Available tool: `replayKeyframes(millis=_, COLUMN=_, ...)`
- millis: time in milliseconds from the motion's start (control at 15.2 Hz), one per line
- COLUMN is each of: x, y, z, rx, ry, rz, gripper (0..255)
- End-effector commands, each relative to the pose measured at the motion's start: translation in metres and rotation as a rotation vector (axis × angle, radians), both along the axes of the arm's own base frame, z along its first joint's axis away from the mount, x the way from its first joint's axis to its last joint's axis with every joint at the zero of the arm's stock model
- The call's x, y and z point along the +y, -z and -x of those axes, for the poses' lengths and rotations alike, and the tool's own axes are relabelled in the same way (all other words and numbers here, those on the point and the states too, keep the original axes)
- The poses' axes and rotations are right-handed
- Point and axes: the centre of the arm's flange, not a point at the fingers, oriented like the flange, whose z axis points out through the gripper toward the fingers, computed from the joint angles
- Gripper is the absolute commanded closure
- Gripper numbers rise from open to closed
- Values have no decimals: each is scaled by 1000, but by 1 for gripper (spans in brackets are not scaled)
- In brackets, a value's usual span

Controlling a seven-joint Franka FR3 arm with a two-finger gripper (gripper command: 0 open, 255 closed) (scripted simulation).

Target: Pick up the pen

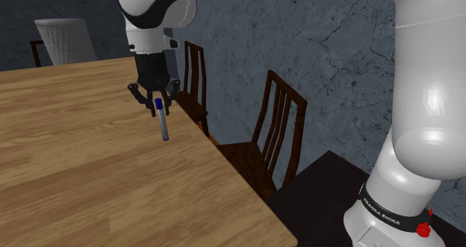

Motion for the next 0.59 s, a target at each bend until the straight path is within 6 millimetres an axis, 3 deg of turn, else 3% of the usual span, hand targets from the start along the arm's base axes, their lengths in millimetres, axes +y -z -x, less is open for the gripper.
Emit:
replayKeyframes(millis=0, x=0, y=0, z=0, rx=0, ry=0, rz=0, gripper=255)
replayKeyframes(millis=528, x=0, y=-5, z=0, rx=0, ry=0, rz=0, gripper=255)
